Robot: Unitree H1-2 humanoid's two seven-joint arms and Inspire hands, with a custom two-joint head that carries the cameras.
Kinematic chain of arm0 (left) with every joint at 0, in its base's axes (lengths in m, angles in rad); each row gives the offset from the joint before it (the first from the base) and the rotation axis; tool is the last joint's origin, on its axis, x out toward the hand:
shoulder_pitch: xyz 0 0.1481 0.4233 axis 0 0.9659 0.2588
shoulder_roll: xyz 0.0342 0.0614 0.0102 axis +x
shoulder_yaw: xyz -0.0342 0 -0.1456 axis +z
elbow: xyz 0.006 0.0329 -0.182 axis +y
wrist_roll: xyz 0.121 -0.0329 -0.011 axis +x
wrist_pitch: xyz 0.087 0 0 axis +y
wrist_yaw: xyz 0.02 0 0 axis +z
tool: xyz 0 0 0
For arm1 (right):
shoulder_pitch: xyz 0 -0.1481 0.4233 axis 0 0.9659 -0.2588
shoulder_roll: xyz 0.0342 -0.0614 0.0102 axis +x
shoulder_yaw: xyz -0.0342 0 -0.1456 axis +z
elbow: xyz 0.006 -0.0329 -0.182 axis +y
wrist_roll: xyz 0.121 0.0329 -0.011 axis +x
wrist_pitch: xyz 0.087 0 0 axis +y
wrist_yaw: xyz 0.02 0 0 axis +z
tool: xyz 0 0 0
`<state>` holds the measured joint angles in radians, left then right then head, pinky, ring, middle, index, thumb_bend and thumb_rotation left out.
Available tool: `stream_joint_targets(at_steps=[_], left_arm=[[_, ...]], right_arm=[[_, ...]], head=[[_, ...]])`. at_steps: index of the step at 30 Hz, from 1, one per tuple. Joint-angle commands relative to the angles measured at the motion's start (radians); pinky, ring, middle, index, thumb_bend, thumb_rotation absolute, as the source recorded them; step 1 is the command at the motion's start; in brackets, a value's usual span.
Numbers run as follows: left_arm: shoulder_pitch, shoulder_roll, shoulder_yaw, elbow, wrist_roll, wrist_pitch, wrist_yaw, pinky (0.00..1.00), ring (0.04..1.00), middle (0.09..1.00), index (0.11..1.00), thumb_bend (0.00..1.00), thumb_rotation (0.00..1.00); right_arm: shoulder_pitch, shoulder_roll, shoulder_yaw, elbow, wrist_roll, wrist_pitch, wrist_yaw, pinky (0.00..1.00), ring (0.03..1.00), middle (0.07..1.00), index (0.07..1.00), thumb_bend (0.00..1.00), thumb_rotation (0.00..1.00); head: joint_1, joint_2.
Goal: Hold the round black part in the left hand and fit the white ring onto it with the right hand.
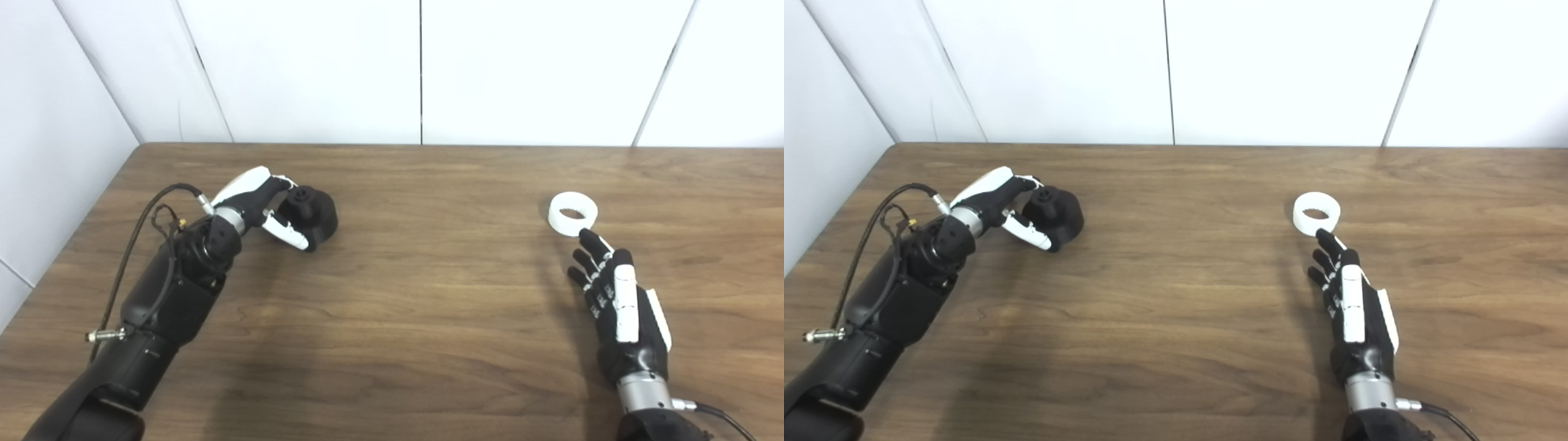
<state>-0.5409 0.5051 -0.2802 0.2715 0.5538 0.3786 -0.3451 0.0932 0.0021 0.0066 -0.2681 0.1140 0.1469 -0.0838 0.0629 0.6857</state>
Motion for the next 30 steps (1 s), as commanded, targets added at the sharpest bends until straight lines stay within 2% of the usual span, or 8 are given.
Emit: stream_joint_targets(at_steps=[1, 14, 23, 30], left_arm=[[-0.053, 0.017, 0.01, -0.018, 0.021, -0.007, 0.029, 0.99, 1.0, 0.963, 0.677, 0.89, 0.17], [-0.042, 0.008, 0.015, -0.031, 0.019, 0.004, 0.037, 0.97, 1.0, 0.96, 0.652, 0.89, 0.16], [-0.004, 0.005, 0.008, -0.101, 0.031, 0.019, 0.039, 0.94, 1.0, 0.948, 0.664, 0.9, 0.17], [0.032, -0.001, 0.013, -0.151, 0.013, -0.001, 0.035, 0.97, 1.0, 0.95, 0.651, 0.9, 0.14]], right_arm=[[0.076, 0.037, 0.0, -0.021, 0.012, -0.04, 0.006, 0.89, 0.922, 0.926, 0.856, 0.54, 1.0], [0.074, 0.027, 0.001, -0.025, 0.01, -0.036, 0.007, 0.88, 0.92, 0.928, 0.855, 0.53, 1.0], [0.075, 0.026, 0.0, -0.028, 0.009, -0.034, 0.008, 0.88, 0.92, 0.925, 0.85, 0.52, 1.0], [0.073, 0.025, 0.003, -0.029, 0.011, -0.028, 0.011, 0.88, 0.914, 0.923, 0.85, 0.52, 1.0]], head=[[0.002, 0.001], [0.003, 0.006], [0.004, 0.009], [0.004, 0.011]])
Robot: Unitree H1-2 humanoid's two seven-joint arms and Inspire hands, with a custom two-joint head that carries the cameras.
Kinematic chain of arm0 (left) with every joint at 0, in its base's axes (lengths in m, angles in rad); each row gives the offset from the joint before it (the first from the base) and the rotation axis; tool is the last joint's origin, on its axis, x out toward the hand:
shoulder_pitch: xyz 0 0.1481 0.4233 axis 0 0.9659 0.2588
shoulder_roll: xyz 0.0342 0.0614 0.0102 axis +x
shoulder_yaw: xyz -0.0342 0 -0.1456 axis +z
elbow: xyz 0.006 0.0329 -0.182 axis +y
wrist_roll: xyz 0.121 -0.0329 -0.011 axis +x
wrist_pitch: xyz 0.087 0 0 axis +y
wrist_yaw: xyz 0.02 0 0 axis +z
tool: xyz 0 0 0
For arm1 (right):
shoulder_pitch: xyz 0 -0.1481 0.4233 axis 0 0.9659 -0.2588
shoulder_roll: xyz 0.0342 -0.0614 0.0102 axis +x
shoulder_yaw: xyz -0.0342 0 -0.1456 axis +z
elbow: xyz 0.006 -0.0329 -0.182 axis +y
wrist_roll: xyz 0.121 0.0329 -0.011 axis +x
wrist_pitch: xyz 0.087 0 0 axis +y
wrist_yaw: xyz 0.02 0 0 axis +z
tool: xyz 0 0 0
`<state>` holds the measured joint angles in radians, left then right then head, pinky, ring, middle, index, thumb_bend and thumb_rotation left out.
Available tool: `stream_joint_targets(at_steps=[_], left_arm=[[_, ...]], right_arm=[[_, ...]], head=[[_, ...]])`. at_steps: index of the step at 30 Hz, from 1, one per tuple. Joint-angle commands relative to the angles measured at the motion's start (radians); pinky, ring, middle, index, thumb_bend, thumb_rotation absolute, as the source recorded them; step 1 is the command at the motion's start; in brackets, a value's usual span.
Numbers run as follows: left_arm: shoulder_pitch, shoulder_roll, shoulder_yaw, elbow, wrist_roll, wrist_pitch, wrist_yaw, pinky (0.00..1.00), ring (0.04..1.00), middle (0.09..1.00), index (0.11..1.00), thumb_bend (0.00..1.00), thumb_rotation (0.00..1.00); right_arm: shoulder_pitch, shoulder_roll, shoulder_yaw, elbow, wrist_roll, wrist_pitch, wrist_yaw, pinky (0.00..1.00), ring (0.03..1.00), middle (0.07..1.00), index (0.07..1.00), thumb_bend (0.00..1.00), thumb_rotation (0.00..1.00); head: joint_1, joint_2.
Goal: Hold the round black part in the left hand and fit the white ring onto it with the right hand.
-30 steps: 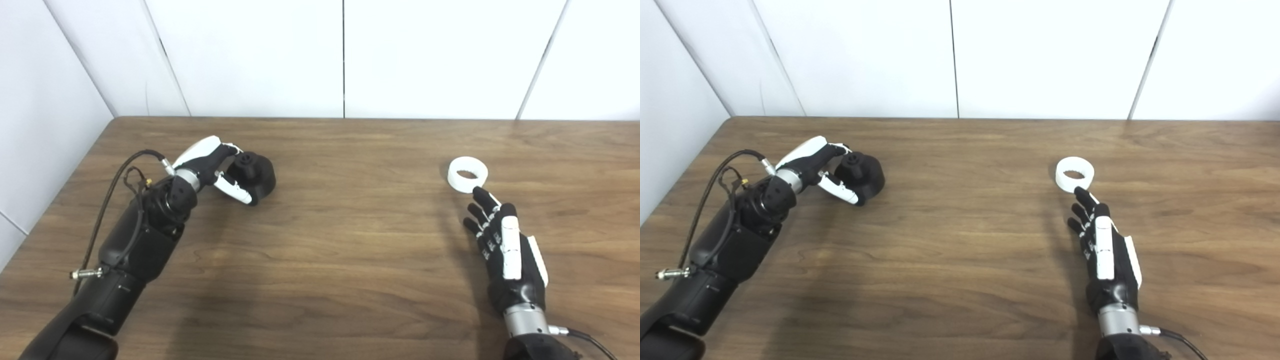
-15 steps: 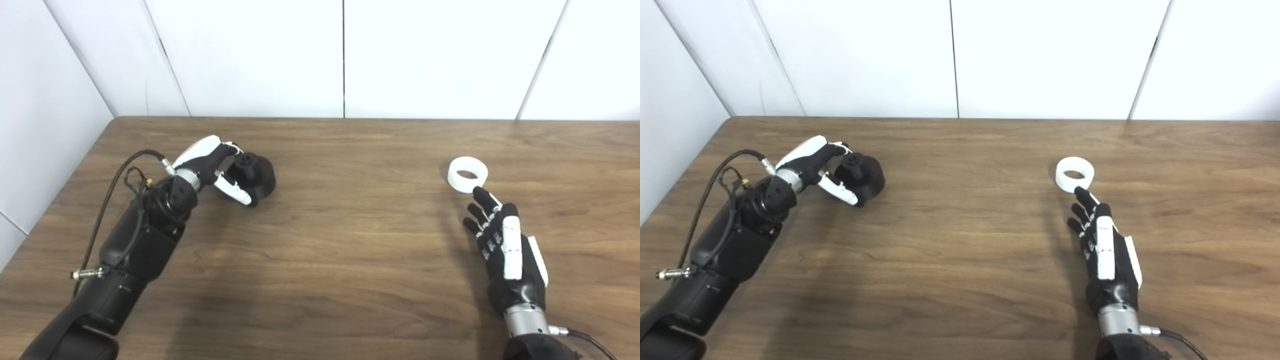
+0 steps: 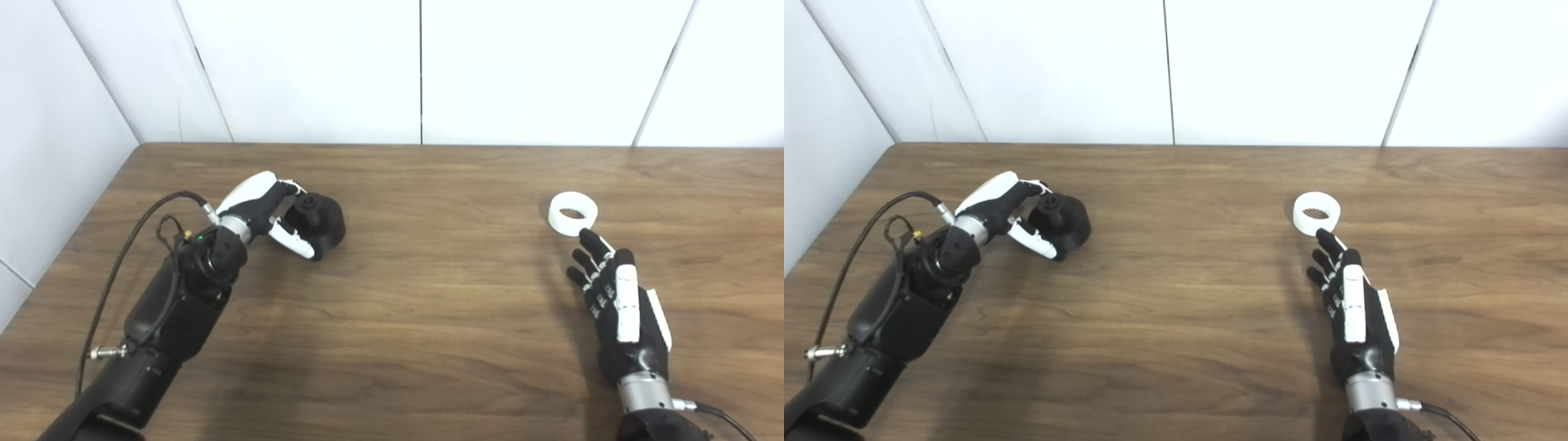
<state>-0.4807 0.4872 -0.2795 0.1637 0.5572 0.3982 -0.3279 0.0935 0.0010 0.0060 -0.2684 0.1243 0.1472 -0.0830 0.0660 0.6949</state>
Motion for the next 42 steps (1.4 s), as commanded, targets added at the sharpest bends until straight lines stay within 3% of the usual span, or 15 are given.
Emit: stream_joint_targets(at_steps=[1, 14, 17, 42], left_arm=[[-0.025, 0.017, 0.011, -0.047, 0.009, -0.028, 0.019, 0.97, 1.0, 0.95, 0.648, 0.9, 0.14], [0.029, -0.009, -0.03, -0.18, 0.024, -0.035, -0.025, 1.0, 1.0, 0.957, 0.651, 0.91, 0.18], [0.037, -0.02, -0.045, -0.205, 0.03, -0.033, -0.033, 0.97, 1.0, 0.956, 0.652, 0.92, 0.18], [0.188, -0.143, -0.203, -0.452, 0.096, -0.073, -0.111, 0.95, 1.0, 0.967, 0.649, 0.94, 0.19]], right_arm=[[0.072, 0.026, 0.003, -0.029, 0.001, -0.027, 0.009, 0.88, 0.914, 0.922, 0.85, 0.52, 1.0], [0.069, 0.022, 0.008, -0.032, -0.011, -0.022, 0.012, 0.88, 0.917, 0.924, 0.85, 0.53, 1.0], [0.068, 0.02, 0.009, -0.031, -0.014, -0.021, 0.013, 0.88, 0.925, 0.927, 0.854, 0.54, 1.0], [0.072, 0.03, 0.017, -0.045, -0.031, -0.013, 0.005, 0.87, 0.921, 0.922, 0.85, 0.54, 1.0]], head=[[0.001, 0.003], [0.001, 0.007], [0.001, 0.007], [-0.015, 0.02]])
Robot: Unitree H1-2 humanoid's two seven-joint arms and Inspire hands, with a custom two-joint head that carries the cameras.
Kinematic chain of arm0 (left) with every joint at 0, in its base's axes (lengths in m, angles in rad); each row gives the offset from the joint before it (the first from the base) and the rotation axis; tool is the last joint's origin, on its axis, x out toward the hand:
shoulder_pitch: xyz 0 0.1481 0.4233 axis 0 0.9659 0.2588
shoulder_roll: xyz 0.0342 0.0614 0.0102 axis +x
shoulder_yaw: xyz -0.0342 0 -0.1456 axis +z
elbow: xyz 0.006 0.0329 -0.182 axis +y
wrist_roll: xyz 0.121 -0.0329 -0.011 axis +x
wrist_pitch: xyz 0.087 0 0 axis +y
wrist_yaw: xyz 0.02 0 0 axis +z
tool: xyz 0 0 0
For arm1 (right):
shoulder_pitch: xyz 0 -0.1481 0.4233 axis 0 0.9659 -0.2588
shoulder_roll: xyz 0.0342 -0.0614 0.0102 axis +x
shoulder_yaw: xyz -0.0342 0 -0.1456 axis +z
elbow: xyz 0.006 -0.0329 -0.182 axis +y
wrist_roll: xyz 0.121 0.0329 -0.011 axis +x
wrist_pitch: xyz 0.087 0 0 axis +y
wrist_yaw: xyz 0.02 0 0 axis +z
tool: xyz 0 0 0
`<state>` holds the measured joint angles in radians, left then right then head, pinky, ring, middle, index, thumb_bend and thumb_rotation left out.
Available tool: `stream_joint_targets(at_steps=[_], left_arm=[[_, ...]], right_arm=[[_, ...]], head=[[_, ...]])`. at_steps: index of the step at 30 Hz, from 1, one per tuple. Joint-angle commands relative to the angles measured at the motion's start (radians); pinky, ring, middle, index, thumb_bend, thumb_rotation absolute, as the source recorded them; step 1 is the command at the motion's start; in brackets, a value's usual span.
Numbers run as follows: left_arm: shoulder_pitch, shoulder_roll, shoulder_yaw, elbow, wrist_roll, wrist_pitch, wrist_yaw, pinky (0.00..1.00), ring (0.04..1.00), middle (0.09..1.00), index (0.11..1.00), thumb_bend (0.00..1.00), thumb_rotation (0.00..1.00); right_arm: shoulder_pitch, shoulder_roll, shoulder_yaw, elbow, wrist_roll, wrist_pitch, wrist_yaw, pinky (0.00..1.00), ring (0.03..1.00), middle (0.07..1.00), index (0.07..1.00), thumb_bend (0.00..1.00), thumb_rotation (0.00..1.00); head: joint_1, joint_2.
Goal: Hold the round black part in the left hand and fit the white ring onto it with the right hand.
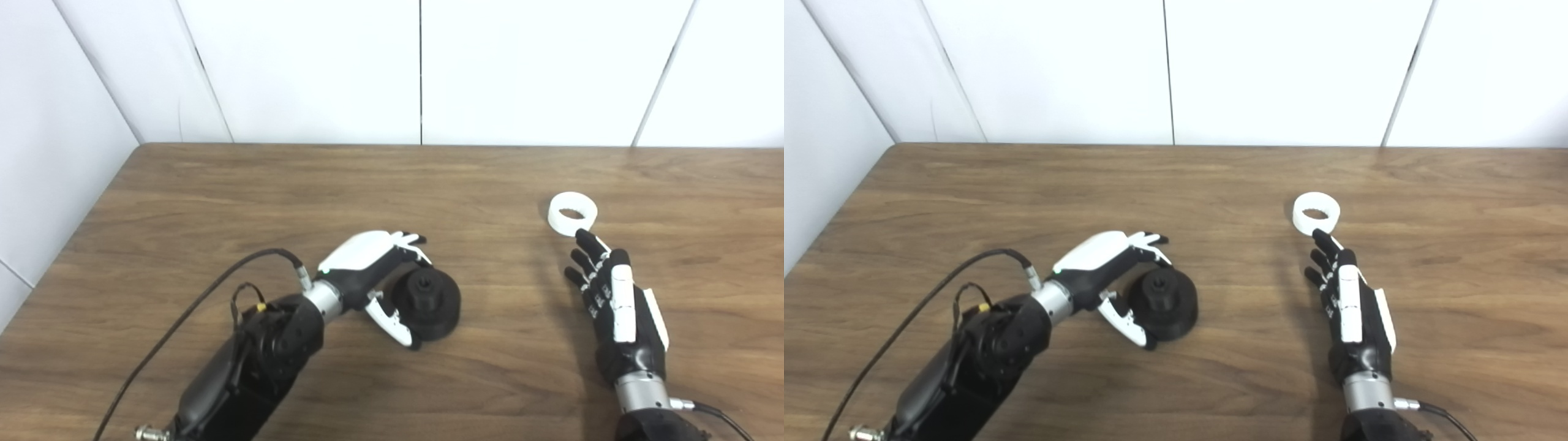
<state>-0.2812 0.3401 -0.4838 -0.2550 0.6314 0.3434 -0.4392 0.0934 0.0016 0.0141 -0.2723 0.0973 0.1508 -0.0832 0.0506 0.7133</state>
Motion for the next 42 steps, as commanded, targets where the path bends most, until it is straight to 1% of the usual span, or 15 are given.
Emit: stream_joint_targets(at_steps=[1, 5, 12, 15, 17, 18, 19, 21, 24, 26, 29, 31, 35, 38, 42], left_arm=[[-0.003, 0.001, -0.002, -0.04, 0.028, -0.022, 0.001, 0.95, 1.0, 0.967, 0.649, 0.94, 0.19], [0.034, -0.021, -0.014, -0.052, 0.04, -0.037, 0.011, 0.95, 1.0, 0.959, 0.634, 0.96, 0.17], [0.063, -0.033, -0.019, -0.06, 0.066, -0.051, 0.001, 1.0, 1.0, 0.967, 0.638, 0.95, 0.21], [0.07, -0.038, -0.015, -0.059, 0.069, -0.057, 0.004, 1.0, 1.0, 0.968, 0.639, 0.94, 0.2], [0.071, -0.04, -0.011, -0.057, 0.07, -0.057, 0.002, 1.0, 1.0, 0.972, 0.64, 0.93, 0.19], [0.07, -0.04, -0.008, -0.056, 0.07, -0.058, 0.001, 1.0, 1.0, 0.971, 0.64, 0.93, 0.19], [0.07, -0.04, -0.006, -0.054, 0.069, -0.06, 0.0, 1.0, 1.0, 0.97, 0.64, 0.93, 0.19], [0.07, -0.039, -0.001, -0.049, 0.066, -0.063, 0.0, 1.0, 1.0, 0.969, 0.64, 0.93, 0.19], [0.068, -0.039, 0.004, -0.038, 0.066, -0.073, 0.002, 0.99, 1.0, 0.969, 0.64, 0.93, 0.19], [0.068, -0.043, 0.007, -0.028, 0.064, -0.08, 0.007, 0.98, 1.0, 0.968, 0.638, 0.93, 0.19], [0.07, -0.052, 0.011, -0.011, 0.06, -0.094, 0.019, 0.97, 1.0, 0.965, 0.635, 0.94, 0.19], [0.071, -0.058, 0.016, -0.004, 0.057, -0.101, 0.021, 0.95, 1.0, 0.964, 0.632, 0.95, 0.19], [0.077, -0.063, 0.023, -0.001, 0.056, -0.101, 0.013, 0.96, 1.0, 0.968, 0.639, 0.94, 0.2], [0.08, -0.063, 0.028, -0.002, 0.056, -0.1, 0.011, 0.98, 1.0, 0.972, 0.643, 0.94, 0.2], [0.085, -0.064, 0.032, 0.0, 0.055, -0.107, 0.015, 0.97, 1.0, 0.971, 0.64, 0.95, 0.2]], right_arm=[[0.072, 0.029, 0.009, -0.042, -0.005, -0.016, 0.005, 0.87, 0.92, 0.922, 0.85, 0.54, 1.0], [0.072, 0.03, 0.005, -0.045, 0.005, -0.014, 0.007, 0.87, 0.918, 0.922, 0.852, 0.53, 1.0], [0.069, 0.022, 0.0, -0.054, 0.007, -0.009, 0.01, 0.88, 0.921, 0.918, 0.845, 0.54, 0.99], [0.056, 0.009, -0.015, -0.074, 0.022, 0.0, 0.013, 0.91, 0.923, 0.92, 0.834, 0.55, 0.95], [0.031, -0.016, -0.033, -0.088, 0.03, -0.006, 0.024, 0.93, 0.917, 0.907, 0.826, 0.52, 0.83], [0.011, -0.036, -0.04, -0.102, 0.002, 0.001, 0.02, 0.93, 0.92, 0.907, 0.828, 0.5, 0.75], [-0.013, -0.065, -0.041, -0.116, -0.065, 0.013, 0.012, 0.9, 0.904, 0.895, 0.817, 0.5, 0.65], [-0.082, -0.143, -0.046, -0.135, -0.213, 0.035, 0.011, 0.81, 0.863, 0.854, 0.789, 0.59, 0.49], [-0.2, -0.267, -0.039, -0.132, -0.399, 0.096, 0.042, 0.81, 0.877, 0.867, 0.771, 0.74, 0.38], [-0.307, -0.351, -0.011, -0.091, -0.495, 0.14, 0.082, 0.86, 0.908, 0.887, 0.769, 0.84, 0.32], [-0.428, -0.414, 0.029, 0.009, -0.543, 0.161, 0.122, 0.89, 0.935, 0.895, 0.756, 0.89, 0.28], [-0.477, -0.434, 0.048, 0.069, -0.552, 0.157, 0.141, 0.91, 0.952, 0.892, 0.731, 0.92, 0.24], [-0.577, -0.469, 0.106, 0.228, -0.591, 0.137, 0.182, 0.93, 0.97, 0.907, 0.728, 0.93, 0.27], [-0.64, -0.476, 0.141, 0.345, -0.614, 0.129, 0.202, 0.95, 0.978, 0.915, 0.726, 0.94, 0.29], [-0.706, -0.475, 0.174, 0.483, -0.627, 0.094, 0.211, 0.99, 0.992, 0.932, 0.74, 0.95, 0.28]], head=[[0.0, 0.002], [-0.001, 0.003], [0.001, 0.006], [-0.001, 0.009], [-0.004, 0.01], [-0.008, 0.01], [-0.011, 0.01], [-0.019, 0.008], [-0.03, 0.006], [-0.031, 0.004], [-0.028, 0.0], [-0.025, 0.0], [-0.026, -0.001], [-0.029, -0.001], [-0.029, -0.004]])
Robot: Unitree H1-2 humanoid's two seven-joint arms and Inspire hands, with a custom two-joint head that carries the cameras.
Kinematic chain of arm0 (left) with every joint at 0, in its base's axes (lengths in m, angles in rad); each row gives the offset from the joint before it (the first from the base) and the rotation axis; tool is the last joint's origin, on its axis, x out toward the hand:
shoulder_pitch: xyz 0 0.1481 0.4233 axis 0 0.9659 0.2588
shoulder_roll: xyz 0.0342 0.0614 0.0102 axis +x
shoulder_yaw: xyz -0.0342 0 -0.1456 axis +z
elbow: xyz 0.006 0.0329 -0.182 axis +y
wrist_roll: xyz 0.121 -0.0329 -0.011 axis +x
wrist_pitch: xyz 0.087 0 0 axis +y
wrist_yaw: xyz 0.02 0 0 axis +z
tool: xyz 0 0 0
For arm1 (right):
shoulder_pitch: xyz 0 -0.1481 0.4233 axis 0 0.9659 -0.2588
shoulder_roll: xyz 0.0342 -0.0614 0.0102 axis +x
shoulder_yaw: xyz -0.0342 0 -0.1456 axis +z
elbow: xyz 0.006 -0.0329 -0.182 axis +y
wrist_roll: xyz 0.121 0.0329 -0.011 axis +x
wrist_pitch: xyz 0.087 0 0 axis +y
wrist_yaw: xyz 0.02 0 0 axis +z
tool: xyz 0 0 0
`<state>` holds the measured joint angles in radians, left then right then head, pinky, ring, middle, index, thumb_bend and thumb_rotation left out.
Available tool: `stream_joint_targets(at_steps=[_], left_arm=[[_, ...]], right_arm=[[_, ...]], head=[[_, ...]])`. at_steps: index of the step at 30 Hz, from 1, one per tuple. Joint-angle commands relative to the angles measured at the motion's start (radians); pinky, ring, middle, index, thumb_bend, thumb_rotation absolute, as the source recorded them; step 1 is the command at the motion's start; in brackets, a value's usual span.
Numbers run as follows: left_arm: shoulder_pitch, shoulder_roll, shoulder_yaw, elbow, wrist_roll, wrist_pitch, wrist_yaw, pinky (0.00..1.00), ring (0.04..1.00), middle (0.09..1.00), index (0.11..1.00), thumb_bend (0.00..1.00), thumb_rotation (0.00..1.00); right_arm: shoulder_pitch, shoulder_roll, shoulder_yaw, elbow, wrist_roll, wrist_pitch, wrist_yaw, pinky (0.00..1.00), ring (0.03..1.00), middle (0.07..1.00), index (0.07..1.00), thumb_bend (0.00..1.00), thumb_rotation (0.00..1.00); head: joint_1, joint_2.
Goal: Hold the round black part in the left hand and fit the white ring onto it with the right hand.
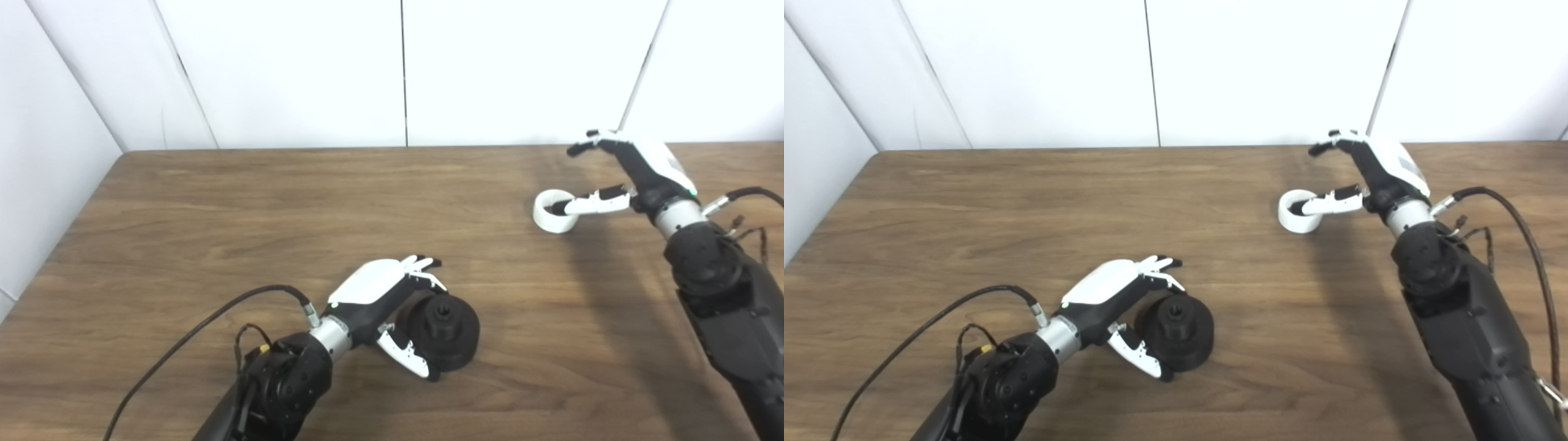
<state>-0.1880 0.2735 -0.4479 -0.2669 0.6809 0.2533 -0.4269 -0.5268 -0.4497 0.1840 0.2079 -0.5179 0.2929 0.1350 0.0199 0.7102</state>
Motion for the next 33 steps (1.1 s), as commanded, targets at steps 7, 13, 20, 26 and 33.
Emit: stream_joint_targets(at_steps=[7, 13, 20, 26, 33], left_arm=[[-0.002, -0.005, -0.008, 0.005, 0.014, -0.015, 0.005, 0.96, 1.0, 0.97, 0.638, 0.95, 0.2], [-0.003, -0.009, -0.01, -0.004, 0.022, -0.005, -0.002, 0.97, 1.0, 0.973, 0.641, 0.94, 0.2], [-0.005, -0.014, -0.007, -0.01, 0.023, 0.0, -0.009, 0.97, 1.0, 0.975, 0.64, 0.95, 0.19], [-0.012, -0.016, -0.004, 0.001, 0.025, 0.001, -0.008, 0.97, 1.0, 0.973, 0.641, 0.94, 0.19], [-0.018, -0.018, -0.003, 0.013, 0.03, 0.0, -0.002, 0.97, 1.0, 0.973, 0.64, 0.95, 0.2]], right_arm=[[-0.188, -0.031, 0.084, 0.182, -0.053, -0.061, 0.038, 1.0, 1.0, 0.961, 0.773, 0.95, 0.29], [-0.222, -0.026, 0.105, 0.25, -0.052, -0.068, 0.045, 1.0, 1.0, 0.959, 0.779, 0.93, 0.29], [-0.223, -0.017, 0.128, 0.257, -0.056, -0.07, 0.05, 1.0, 1.0, 0.955, 0.772, 0.95, 0.32], [-0.217, -0.012, 0.148, 0.22, -0.056, -0.056, 0.082, 1.0, 1.0, 0.949, 0.762, 0.96, 0.33], [-0.207, -0.007, 0.158, 0.206, -0.058, -0.055, 0.109, 1.0, 1.0, 0.946, 0.753, 0.95, 0.34]], head=[[0.004, -0.005], [0.005, -0.007], [0.005, -0.005], [0.003, -0.003], [0.003, -0.003]])
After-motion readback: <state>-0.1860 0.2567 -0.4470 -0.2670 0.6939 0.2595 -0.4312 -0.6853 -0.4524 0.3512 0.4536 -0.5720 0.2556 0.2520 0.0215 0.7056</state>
